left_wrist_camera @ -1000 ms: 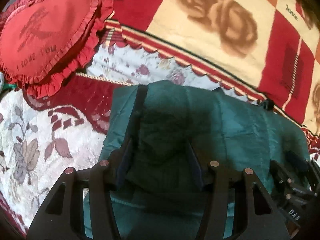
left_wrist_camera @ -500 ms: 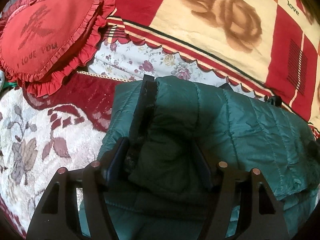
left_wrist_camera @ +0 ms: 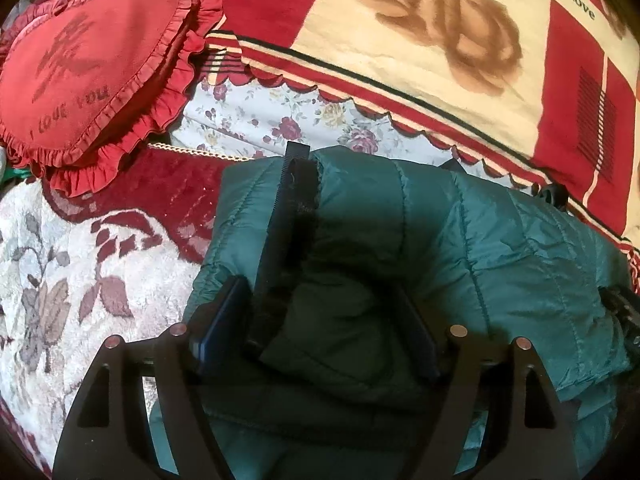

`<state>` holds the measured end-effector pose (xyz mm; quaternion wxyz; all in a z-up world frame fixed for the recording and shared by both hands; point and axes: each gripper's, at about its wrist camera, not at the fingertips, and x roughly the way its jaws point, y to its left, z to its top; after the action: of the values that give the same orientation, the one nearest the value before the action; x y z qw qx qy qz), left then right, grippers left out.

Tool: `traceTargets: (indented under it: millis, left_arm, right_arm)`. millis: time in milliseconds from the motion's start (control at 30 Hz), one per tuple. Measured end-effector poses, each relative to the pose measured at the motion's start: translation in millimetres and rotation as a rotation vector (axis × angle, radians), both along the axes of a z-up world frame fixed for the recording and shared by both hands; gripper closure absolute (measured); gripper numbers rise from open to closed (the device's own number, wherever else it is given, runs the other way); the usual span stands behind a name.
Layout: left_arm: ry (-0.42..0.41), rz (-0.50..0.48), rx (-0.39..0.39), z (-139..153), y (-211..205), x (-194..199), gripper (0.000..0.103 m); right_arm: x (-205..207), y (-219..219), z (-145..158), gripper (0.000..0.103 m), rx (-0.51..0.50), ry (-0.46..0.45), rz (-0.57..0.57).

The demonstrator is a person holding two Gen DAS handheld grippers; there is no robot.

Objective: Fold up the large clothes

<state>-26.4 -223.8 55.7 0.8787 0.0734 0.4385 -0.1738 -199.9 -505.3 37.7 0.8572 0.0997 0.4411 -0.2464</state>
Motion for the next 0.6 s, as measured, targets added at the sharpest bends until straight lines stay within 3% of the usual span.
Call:
traceTargets:
  millis: [200,300,433,600]
  left_arm:
    - [0.009,0.001,-0.018,-1.5,2.1,0.4,0.026]
    - [0.011,0.001,-0.025,-2.7,2.5,1.3,0.025]
    - [0.009,-0.005,-0.033,-5.5,1.3,0.0,0.020]
    - [0.004,-0.008,-0.029,-1.8,3.3,-5.5,0.020]
  right_arm:
    - [-16.7,32.3,40.4,0.029,0.078,-0.134,0.062]
    - [-10.1,55.2,35.4,0.029,0.055,-0.087,0.129]
    - [-1.8,69.1,3.5,0.027,-0.018,-0.001,0.153]
    - [-8.8,61.3,15.4,0.027,0.038,-0.017,0.129]
